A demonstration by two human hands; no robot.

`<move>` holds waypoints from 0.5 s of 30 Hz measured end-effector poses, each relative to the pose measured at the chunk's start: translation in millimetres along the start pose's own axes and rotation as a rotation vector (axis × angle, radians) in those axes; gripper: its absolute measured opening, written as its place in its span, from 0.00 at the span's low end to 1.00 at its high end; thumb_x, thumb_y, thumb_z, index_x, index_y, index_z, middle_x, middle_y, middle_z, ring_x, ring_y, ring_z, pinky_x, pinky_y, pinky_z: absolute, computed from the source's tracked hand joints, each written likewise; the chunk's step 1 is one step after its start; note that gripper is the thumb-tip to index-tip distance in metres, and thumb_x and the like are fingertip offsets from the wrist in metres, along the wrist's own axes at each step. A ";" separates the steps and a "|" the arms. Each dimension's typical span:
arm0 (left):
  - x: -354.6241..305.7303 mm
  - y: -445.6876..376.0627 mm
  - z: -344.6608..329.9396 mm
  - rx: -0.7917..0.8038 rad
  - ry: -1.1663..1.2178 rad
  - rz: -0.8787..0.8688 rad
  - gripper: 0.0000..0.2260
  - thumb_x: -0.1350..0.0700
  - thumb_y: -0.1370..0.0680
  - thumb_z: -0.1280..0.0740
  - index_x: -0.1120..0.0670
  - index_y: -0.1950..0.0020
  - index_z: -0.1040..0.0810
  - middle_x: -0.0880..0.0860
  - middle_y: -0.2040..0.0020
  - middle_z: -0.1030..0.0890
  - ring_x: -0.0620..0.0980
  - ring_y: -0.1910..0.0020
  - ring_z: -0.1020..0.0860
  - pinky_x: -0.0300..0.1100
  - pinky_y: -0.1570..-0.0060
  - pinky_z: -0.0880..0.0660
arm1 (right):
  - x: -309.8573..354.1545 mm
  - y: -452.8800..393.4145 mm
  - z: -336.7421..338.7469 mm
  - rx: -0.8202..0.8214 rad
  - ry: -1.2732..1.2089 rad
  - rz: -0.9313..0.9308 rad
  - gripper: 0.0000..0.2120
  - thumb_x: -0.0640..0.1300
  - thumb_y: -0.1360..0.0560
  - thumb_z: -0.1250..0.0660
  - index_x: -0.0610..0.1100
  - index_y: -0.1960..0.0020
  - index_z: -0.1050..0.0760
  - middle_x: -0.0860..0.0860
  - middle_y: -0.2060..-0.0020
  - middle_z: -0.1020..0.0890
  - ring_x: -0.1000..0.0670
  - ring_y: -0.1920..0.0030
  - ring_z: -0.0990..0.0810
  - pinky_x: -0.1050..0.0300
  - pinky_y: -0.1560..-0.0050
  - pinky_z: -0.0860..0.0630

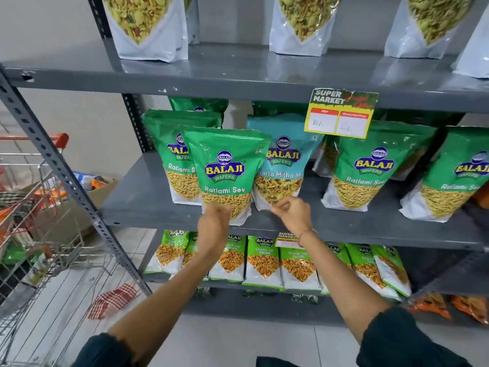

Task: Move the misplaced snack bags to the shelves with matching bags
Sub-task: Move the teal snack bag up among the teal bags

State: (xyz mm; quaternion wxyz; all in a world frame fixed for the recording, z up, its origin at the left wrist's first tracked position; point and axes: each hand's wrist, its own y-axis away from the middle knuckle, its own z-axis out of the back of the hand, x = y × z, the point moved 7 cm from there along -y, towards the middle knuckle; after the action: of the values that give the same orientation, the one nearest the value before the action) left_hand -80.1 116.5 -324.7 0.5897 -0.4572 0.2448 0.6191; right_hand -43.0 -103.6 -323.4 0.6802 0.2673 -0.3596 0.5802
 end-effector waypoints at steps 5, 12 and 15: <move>-49.2 5.6 -96.2 0.417 -0.040 -0.180 0.17 0.55 0.24 0.36 0.59 0.36 0.30 0.59 0.38 0.25 0.56 0.40 0.26 0.50 0.41 0.28 | -35.1 -22.6 52.2 -0.159 -0.048 -0.095 0.15 0.43 0.33 0.26 0.36 0.52 0.23 0.39 0.55 0.16 0.43 0.51 0.19 0.61 0.54 0.29; -30.4 -46.3 -155.7 0.268 0.114 0.370 0.50 0.52 0.30 0.28 0.64 0.26 0.63 0.60 0.23 0.57 0.56 0.23 0.57 0.45 0.25 0.58 | -48.7 -71.6 36.0 0.123 -0.100 -0.110 0.49 0.46 0.36 0.23 0.36 0.28 0.50 0.40 0.28 0.38 0.41 0.29 0.37 0.44 0.30 0.37; -19.7 -61.6 -147.3 0.072 0.316 0.457 0.38 0.65 0.29 0.32 0.63 0.27 0.53 0.62 0.26 0.41 0.58 0.26 0.42 0.47 0.27 0.45 | -50.8 -88.1 27.0 0.199 -0.162 -0.105 0.52 0.46 0.38 0.22 0.38 0.27 0.52 0.42 0.27 0.38 0.43 0.28 0.38 0.44 0.30 0.37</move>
State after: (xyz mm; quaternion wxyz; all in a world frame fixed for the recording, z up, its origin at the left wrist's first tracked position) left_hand 17.3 -6.2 -361.5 0.4050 -0.4597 0.4523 0.6482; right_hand 35.2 -171.2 -343.1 0.6486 0.3979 -0.3395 0.5530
